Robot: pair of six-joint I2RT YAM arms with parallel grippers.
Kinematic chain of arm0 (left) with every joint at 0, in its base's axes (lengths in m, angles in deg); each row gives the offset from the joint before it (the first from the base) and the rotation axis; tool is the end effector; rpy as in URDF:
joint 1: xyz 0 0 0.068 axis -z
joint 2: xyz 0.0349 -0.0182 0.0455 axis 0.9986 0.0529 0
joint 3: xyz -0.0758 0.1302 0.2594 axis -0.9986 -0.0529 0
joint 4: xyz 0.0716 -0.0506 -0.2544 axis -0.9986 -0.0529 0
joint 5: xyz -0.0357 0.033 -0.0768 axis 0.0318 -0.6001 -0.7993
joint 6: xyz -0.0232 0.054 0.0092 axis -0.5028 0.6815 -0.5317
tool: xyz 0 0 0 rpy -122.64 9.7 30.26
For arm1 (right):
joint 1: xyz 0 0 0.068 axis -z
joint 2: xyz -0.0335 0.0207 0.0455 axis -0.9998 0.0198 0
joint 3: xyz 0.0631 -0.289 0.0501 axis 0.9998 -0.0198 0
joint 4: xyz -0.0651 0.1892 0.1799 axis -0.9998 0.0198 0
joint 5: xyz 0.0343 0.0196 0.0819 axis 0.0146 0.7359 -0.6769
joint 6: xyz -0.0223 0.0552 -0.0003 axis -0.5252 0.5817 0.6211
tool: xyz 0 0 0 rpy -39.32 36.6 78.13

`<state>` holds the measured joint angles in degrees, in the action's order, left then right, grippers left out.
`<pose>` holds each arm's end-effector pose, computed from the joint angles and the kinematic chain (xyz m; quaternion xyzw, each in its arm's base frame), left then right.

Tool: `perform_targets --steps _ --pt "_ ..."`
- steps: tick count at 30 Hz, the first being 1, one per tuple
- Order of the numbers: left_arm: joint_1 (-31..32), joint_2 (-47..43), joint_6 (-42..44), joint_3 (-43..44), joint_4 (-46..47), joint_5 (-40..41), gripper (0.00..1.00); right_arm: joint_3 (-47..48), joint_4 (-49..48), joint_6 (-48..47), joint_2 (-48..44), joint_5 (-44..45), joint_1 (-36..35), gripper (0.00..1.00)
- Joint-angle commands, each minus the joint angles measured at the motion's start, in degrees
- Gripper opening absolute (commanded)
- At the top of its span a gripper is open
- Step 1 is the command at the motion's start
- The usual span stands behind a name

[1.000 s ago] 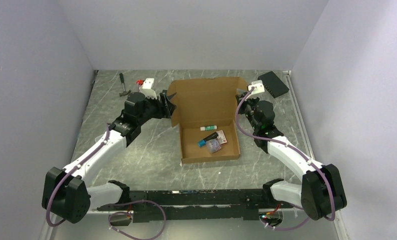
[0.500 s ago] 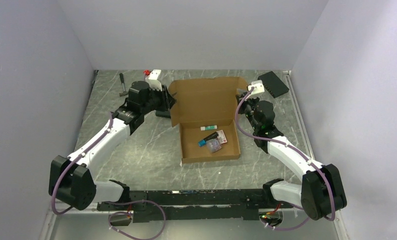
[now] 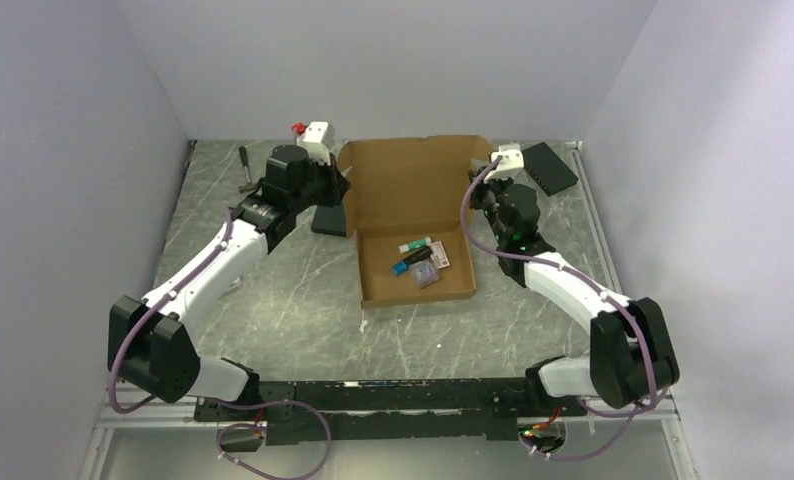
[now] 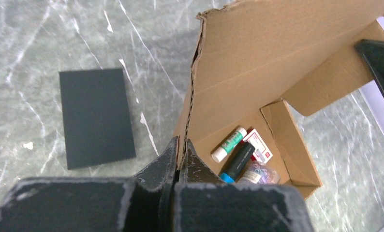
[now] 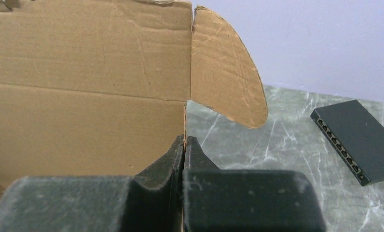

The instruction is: Fold the paper box

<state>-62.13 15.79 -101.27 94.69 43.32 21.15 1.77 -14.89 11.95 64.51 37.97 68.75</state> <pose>0.2986 -0.1437 0.3621 0.0739 0.8193 -0.2562 0.5076 0.2877 0.1009 0.3092 -0.0798 0.7054 0.0998 0.6972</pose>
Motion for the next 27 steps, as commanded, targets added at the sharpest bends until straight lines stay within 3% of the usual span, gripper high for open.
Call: perform_targets --steps 1,5,13,27 --pt "1.67 2.56 -0.68 4.77 4.61 8.32 0.00 3.79 -9.48 1.40 4.10 5.32 -1.31 0.00" --pt "2.94 5.01 -3.08 4.15 8.67 13.97 0.00 3.88 -15.26 0.04 8.22 10.18 -2.88 0.00" --pt "5.21 5.49 -6.19 -1.51 16.20 17.21 0.00 -0.76 -22.58 -0.87 9.90 13.72 -3.26 0.00" --pt "9.08 0.90 -16.11 -9.42 16.07 22.41 0.00 -5.39 -15.09 2.39 3.72 16.82 -4.48 0.00"
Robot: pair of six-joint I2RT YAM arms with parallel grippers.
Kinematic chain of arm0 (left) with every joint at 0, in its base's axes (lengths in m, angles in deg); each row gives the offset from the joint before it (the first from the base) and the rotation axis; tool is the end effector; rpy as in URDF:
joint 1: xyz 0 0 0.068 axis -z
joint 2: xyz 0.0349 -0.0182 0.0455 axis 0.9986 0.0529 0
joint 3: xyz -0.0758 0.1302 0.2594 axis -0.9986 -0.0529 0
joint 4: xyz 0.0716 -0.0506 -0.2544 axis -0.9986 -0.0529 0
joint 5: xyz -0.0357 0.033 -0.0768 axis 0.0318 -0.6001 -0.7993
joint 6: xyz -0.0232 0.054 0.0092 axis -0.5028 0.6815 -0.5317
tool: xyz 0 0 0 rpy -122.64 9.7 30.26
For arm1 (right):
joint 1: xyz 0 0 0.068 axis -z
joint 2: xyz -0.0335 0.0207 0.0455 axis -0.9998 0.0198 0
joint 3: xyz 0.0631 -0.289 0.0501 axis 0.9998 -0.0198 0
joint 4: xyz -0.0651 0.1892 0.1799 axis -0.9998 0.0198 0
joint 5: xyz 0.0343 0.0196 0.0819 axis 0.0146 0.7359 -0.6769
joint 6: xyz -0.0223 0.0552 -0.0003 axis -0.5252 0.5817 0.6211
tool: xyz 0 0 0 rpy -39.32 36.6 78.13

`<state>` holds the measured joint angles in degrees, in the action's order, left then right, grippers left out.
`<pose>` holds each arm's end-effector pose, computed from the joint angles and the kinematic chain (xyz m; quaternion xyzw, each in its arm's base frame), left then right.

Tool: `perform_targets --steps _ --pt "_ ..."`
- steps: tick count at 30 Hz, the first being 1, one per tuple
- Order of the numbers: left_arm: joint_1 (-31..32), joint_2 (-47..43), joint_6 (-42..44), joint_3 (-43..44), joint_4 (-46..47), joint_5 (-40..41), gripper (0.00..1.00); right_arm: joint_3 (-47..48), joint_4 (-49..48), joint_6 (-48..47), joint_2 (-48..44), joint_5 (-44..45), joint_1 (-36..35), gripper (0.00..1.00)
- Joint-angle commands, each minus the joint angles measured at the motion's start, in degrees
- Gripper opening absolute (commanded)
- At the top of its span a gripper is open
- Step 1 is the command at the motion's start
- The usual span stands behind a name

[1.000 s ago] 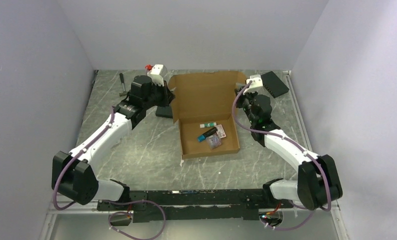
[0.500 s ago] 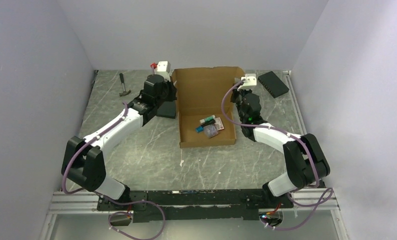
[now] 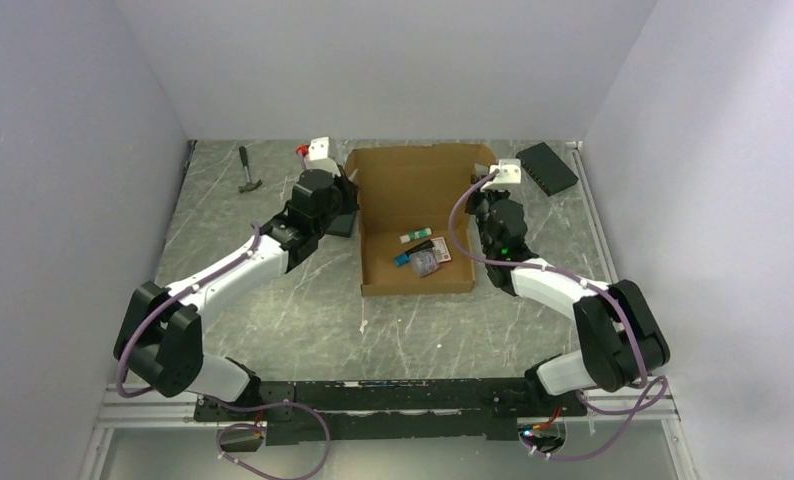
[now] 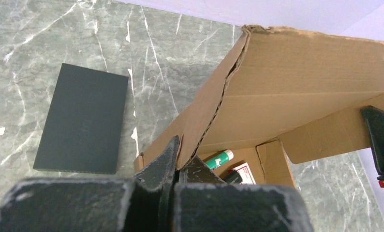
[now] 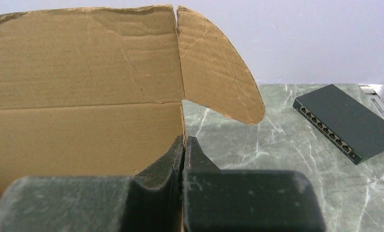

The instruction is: Fold the paper box

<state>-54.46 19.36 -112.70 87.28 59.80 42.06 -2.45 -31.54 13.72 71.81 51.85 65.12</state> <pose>0.2991 -0.1778 0.3266 -0.0618 0.7902 -0.2303 0.5646 0.2957 0.1143 0.2798 0.0046 0.6794 0.0599 0.7313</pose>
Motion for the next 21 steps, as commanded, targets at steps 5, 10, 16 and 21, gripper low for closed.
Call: perform_targets --steps 5,10,16,21 --pt "2.90 -4.84 -5.71 -4.78 -0.61 3.56 0.00 -3.52 4.56 0.81 -6.51 3.80 -2.42 0.00" --pt "4.27 -7.14 -6.95 -7.97 0.01 5.29 0.00 -4.74 7.53 1.30 -8.37 4.35 -2.53 0.00" --pt "6.20 -9.54 -8.01 -10.43 -0.06 7.19 0.00 -6.19 11.45 1.83 -10.85 3.55 -2.51 0.01" --pt "7.56 -10.47 -8.63 -12.20 -0.06 8.40 0.00 -6.37 16.65 2.65 -13.06 2.20 -2.52 0.03"
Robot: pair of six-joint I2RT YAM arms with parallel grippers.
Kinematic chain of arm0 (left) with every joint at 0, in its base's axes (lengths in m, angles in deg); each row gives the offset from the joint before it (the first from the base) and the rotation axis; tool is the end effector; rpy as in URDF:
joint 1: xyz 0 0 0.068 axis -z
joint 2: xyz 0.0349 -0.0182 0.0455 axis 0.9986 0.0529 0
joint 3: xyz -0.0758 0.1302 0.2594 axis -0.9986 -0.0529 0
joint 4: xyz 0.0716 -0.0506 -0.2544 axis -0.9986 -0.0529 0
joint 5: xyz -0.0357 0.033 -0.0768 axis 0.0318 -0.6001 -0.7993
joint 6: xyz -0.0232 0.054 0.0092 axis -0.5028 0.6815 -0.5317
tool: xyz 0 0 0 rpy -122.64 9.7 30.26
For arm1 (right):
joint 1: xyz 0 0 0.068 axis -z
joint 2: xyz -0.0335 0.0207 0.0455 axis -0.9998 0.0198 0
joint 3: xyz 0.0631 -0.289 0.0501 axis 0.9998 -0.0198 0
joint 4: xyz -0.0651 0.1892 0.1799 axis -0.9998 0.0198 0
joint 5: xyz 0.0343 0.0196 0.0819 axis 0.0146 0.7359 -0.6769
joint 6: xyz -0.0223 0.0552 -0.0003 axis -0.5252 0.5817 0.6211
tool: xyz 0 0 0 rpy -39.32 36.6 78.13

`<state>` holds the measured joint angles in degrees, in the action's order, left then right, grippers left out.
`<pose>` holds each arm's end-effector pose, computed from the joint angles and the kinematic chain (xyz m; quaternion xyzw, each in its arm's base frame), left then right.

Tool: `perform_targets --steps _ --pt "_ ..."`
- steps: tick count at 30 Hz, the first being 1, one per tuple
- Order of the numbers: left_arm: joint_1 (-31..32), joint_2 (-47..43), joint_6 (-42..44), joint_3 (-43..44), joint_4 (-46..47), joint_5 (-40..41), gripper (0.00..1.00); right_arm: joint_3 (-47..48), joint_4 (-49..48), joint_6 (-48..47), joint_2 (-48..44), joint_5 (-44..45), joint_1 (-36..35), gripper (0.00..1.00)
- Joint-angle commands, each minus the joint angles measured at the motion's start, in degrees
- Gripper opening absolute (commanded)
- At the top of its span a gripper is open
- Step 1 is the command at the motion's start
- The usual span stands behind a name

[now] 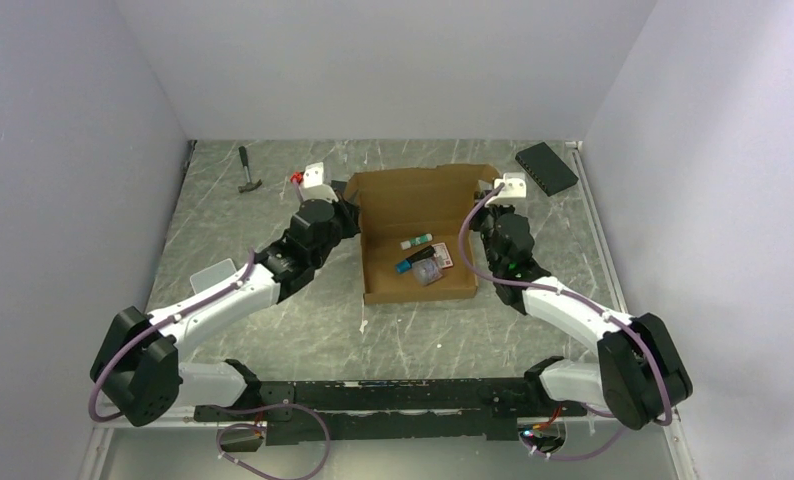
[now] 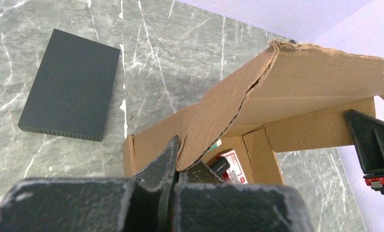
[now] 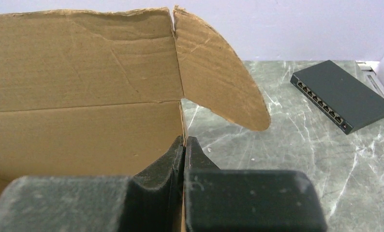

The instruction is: Fold the paper box

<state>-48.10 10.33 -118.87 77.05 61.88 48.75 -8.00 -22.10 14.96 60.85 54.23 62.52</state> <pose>0.2441 -0.1767 0.3134 -0.0968 0.7792 -0.2554 0.5641 0.2525 0.1070 0.2802 0.0026 0.7034 0.0592 0.7083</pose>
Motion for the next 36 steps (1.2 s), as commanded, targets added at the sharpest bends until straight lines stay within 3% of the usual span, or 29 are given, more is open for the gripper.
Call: perform_targets --steps 1,20,25,29,36 --pt "1.47 -1.59 -2.67 -2.36 -1.97 1.89 0.00 -0.70 8.54 1.62 -2.58 -0.57 -0.01 0.03" --pt "4.34 -3.13 -4.19 -6.04 -1.68 4.39 0.00 -1.35 23.95 2.40 -8.66 -7.54 -0.11 0.11" --pt "4.79 -3.30 -4.15 -6.52 -1.79 4.08 0.00 -1.14 24.70 2.61 -9.30 -8.72 -0.02 0.10" --pt "5.02 -3.49 -3.58 -6.21 -2.94 3.99 0.00 -0.96 25.87 2.54 -9.77 -11.07 0.03 0.03" --pt "5.40 -3.47 -2.23 -6.52 -4.84 3.90 0.00 -0.53 29.22 0.93 -11.68 -13.32 -0.02 0.03"
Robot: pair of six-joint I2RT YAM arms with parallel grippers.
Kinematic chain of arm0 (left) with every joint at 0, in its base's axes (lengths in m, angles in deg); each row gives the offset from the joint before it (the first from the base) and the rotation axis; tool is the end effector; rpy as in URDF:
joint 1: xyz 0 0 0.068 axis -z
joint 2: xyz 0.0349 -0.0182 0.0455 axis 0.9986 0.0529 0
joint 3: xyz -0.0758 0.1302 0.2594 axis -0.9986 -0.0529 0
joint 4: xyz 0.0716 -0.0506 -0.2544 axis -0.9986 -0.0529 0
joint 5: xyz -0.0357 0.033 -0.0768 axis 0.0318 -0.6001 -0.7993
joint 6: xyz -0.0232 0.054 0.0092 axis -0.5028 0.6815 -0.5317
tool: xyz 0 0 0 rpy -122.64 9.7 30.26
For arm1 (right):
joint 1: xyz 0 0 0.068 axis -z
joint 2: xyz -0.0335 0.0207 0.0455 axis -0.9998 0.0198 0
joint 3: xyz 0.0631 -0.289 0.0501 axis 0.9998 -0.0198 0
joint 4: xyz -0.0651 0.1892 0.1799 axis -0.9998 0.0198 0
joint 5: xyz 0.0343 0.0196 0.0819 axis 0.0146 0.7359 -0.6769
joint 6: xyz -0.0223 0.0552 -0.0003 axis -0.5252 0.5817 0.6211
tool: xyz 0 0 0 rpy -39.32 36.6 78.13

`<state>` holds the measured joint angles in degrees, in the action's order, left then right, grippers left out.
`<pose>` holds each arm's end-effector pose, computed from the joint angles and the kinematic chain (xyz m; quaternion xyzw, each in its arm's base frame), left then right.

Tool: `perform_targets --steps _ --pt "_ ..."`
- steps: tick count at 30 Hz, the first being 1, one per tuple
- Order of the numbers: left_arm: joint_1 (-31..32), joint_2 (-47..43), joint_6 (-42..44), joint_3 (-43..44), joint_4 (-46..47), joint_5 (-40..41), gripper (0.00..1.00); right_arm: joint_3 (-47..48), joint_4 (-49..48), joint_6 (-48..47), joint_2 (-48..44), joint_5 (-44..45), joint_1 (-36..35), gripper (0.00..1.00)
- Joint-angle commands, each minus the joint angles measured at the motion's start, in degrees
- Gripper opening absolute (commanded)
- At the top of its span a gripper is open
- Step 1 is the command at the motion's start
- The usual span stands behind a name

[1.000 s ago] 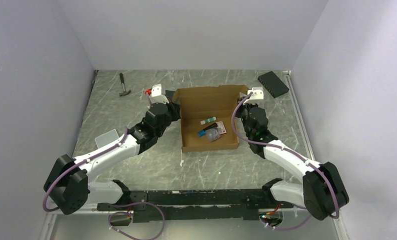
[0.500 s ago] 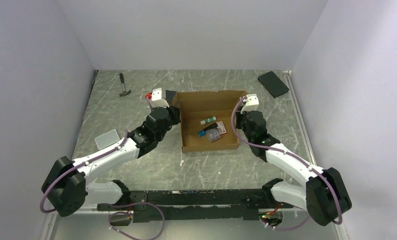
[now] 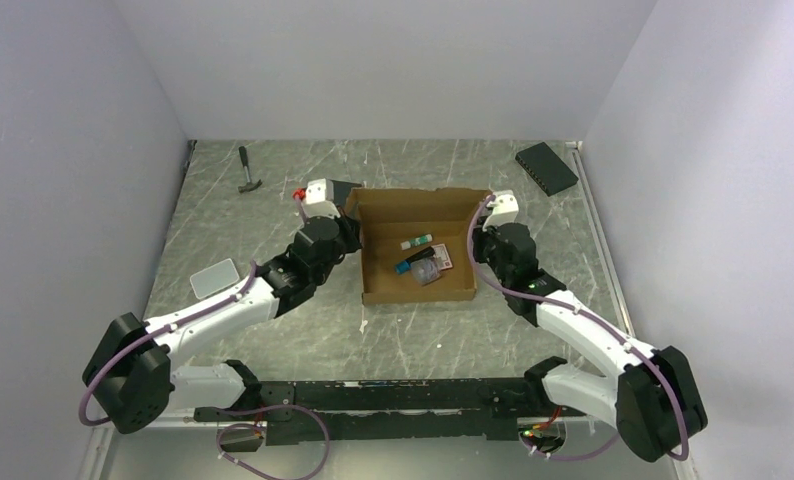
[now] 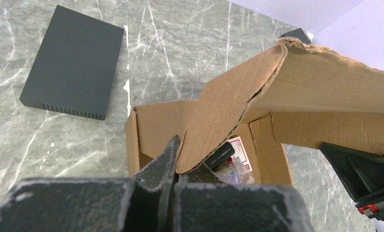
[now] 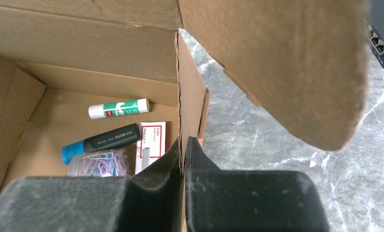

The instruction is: Fold the paper box

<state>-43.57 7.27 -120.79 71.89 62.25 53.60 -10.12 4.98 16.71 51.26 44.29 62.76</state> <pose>0.2178 -0.1798 0.2962 -0.1016 0.7843 -0.2493 0.5589 0.2171 0.0964 0.2526 -0.0788 0.8080 0.0817 0.5782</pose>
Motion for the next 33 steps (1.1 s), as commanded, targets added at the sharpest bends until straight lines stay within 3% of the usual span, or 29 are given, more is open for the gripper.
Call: perform_targets --steps 1,5,17,24,33 --pt "0.98 -0.49 -0.15 -1.51 -5.42 -0.97 0.00 1.54 2.41 -1.12 -2.49 -3.54 -0.26 0.04" --pt "1.28 -0.93 0.53 -1.80 -6.24 -1.13 0.00 1.83 3.85 -2.13 -3.74 -4.20 -0.17 0.08" --pt "1.78 -1.89 1.81 -1.85 -7.46 -0.56 0.00 3.19 9.84 -5.79 -8.03 -8.98 1.38 0.43" --pt "1.77 -2.27 1.81 -2.25 -7.15 -0.62 0.00 5.08 21.14 -12.01 -13.46 -11.41 3.25 0.54" --pt "1.78 -2.25 1.81 -2.24 -6.81 -1.00 0.00 11.33 40.98 -25.70 -19.87 -24.09 10.11 0.65"
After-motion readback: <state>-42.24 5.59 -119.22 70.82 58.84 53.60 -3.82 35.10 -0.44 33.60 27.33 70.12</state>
